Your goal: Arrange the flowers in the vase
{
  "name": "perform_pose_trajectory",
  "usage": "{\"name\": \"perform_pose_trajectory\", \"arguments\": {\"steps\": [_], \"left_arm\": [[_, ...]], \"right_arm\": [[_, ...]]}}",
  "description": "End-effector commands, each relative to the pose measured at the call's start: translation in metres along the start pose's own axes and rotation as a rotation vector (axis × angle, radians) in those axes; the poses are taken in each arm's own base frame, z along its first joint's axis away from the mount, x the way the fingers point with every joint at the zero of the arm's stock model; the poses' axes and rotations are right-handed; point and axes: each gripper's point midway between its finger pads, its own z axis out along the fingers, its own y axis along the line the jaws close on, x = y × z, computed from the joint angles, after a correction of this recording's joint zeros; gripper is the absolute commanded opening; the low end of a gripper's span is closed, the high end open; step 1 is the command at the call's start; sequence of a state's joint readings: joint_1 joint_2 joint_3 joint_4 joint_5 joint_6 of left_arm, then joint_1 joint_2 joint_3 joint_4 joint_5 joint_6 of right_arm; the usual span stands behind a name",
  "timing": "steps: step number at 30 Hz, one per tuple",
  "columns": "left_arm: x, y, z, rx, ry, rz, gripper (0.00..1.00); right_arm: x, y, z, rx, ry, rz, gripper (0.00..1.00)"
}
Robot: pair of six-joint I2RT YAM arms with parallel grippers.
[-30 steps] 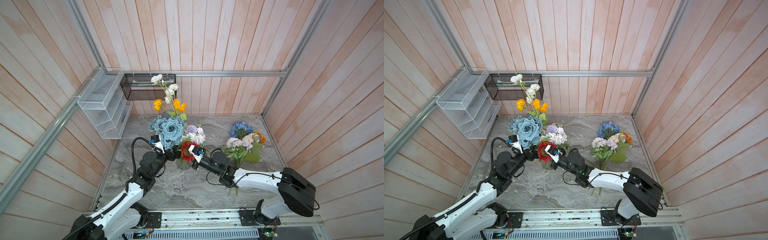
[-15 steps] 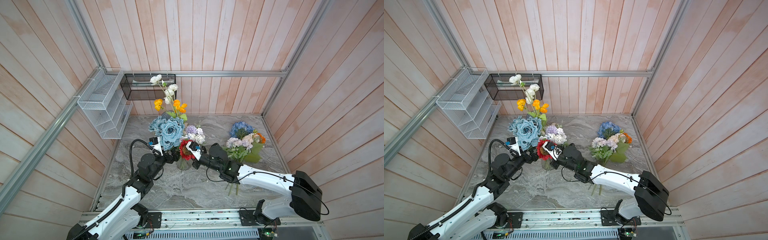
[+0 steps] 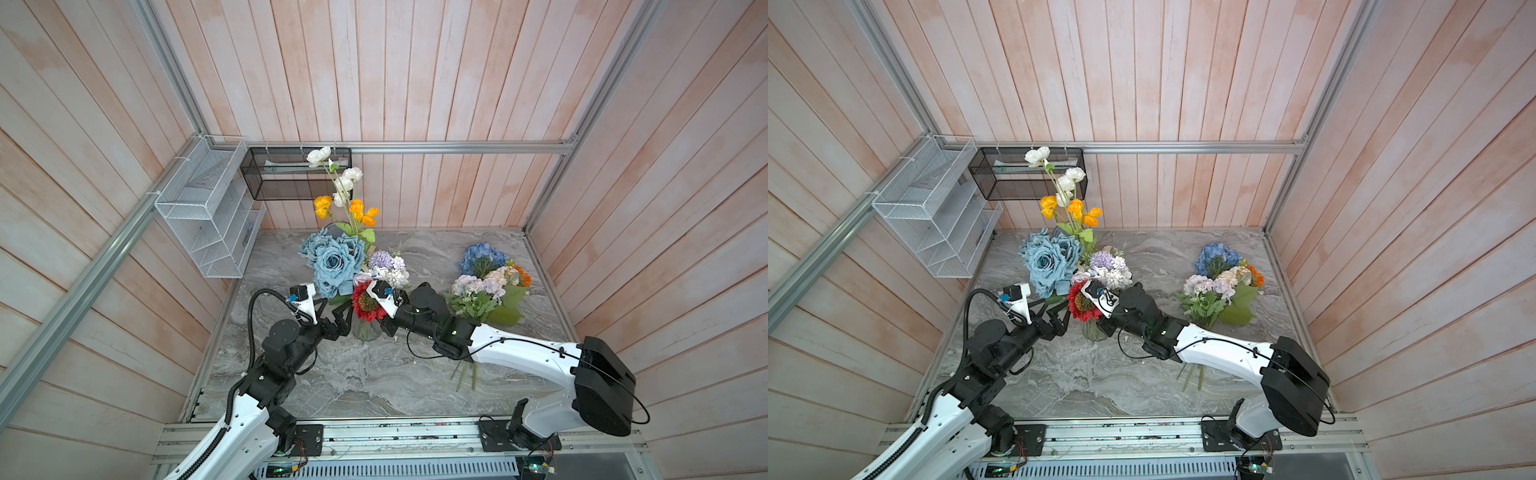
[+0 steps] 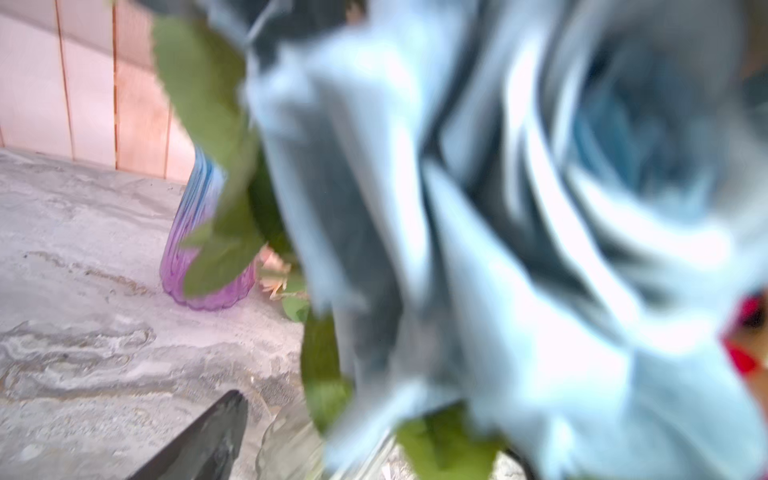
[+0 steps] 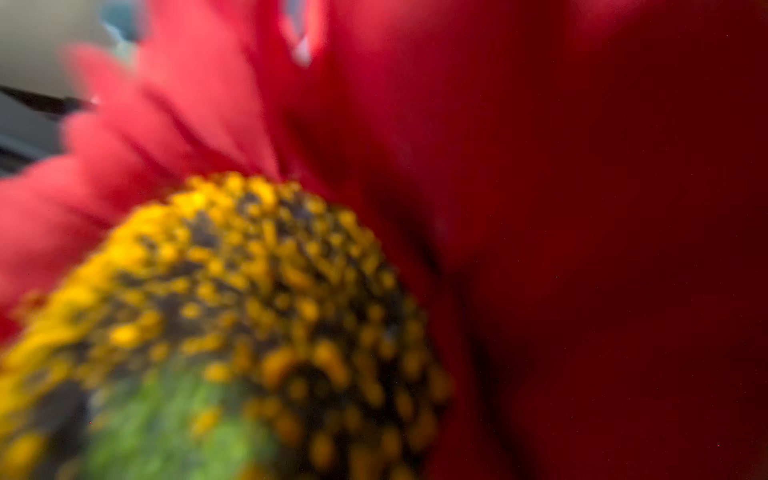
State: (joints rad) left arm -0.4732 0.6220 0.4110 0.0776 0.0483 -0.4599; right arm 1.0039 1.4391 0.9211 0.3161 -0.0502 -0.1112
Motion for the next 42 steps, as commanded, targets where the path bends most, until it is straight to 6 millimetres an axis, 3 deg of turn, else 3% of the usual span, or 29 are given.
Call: {"name": "perform_pose_trajectory", "arguments": {"steps": [1,5,12,15,17,21,26,36,42], "left_arm": [[0.025,0.013,-0.002,-0.036,0.064,0.006,1.00],[0.035,0.017,-0.002,-0.028,0.062,0.005,1.00],[0.055,0.010,-0.001,0.031,0.082,0.013,1.00],[0.066,0.006,0.002,0.039,0.092,0.050,1.00],[0.070,0.003,0.005,0.042,0.098,0.068,1.00],[0.072,-0.008,0.013,0.073,0.093,0.101,1.00],[0.063,-0.017,0.029,0.075,0.046,0.146,1.00],[0.033,-0.017,0.062,0.017,-0.087,0.180,1.00],[0.027,-0.015,0.072,-0.006,-0.141,0.199,1.00]], "right_arm": [[0.021,0.007,-0.016,-0.034,0.060,0.030,0.45],[0.019,0.009,-0.037,-0.045,0.020,0.045,0.54],[0.030,-0.007,-0.063,0.023,0.004,0.093,0.67],[0.034,-0.027,-0.075,0.068,-0.022,0.136,0.70],[0.037,-0.046,-0.083,0.110,-0.042,0.186,0.85],[0.045,-0.086,-0.098,0.219,-0.075,0.291,0.98],[0.051,-0.118,-0.106,0.294,-0.104,0.364,0.98],[0.051,-0.150,-0.110,0.366,-0.165,0.404,0.98],[0.052,-0.157,-0.111,0.379,-0.197,0.393,0.98]]}}
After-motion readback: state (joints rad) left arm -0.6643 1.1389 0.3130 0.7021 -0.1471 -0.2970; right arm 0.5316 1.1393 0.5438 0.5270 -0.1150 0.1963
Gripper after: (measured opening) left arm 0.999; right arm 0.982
